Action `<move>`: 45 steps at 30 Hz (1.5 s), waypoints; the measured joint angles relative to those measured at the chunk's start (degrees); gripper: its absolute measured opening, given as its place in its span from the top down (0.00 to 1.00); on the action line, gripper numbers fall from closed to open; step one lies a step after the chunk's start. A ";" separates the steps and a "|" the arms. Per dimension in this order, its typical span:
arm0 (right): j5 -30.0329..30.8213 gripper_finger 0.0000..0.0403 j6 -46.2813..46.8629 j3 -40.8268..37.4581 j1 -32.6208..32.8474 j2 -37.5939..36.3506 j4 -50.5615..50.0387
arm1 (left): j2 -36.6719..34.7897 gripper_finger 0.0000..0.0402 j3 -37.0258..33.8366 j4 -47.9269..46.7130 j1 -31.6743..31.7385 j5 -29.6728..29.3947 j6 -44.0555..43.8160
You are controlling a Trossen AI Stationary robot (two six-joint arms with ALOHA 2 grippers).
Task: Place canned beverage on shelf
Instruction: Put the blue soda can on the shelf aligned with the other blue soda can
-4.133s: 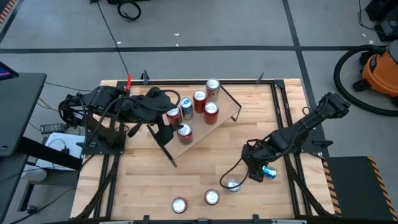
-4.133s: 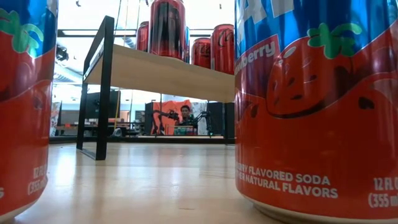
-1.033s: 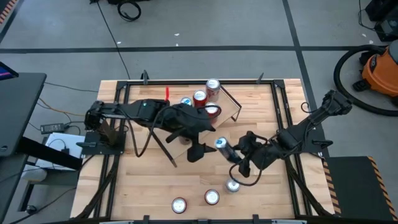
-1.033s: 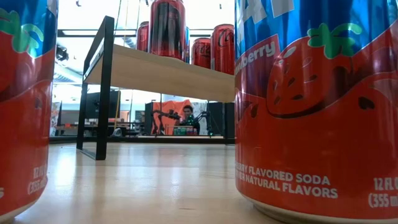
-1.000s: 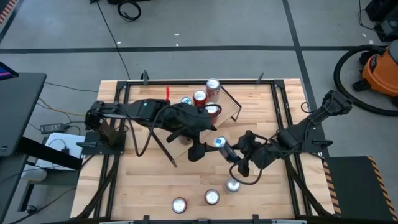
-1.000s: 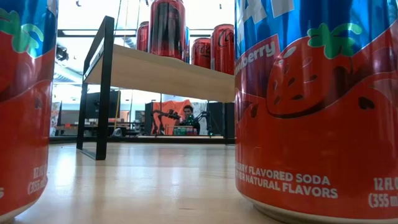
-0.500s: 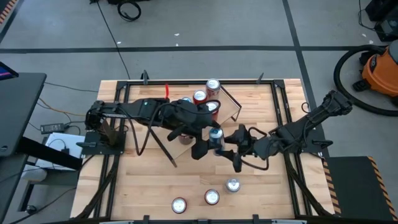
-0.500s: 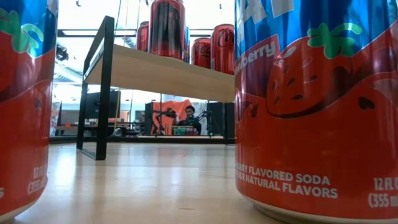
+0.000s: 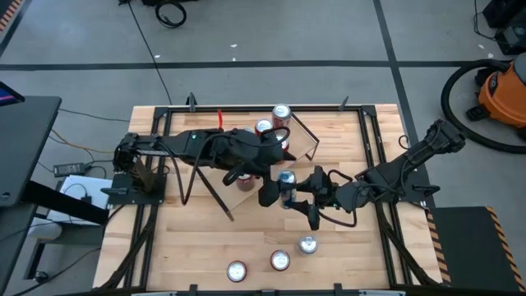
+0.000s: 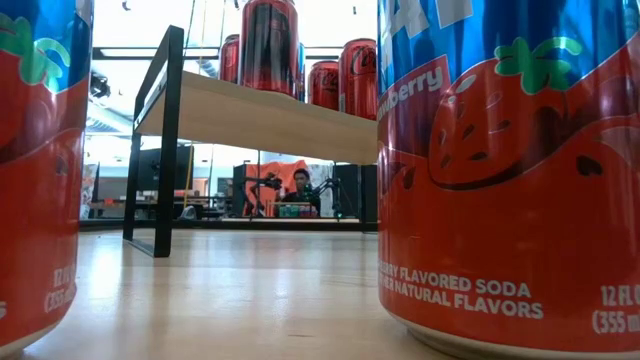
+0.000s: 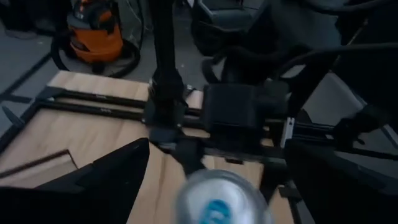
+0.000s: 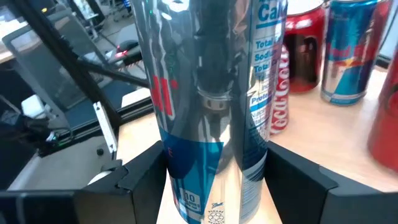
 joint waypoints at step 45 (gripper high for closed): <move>1.45 0.24 -3.64 0.00 -1.39 0.22 5.05 | 0.17 0.41 0.11 -7.23 0.78 0.04 -0.46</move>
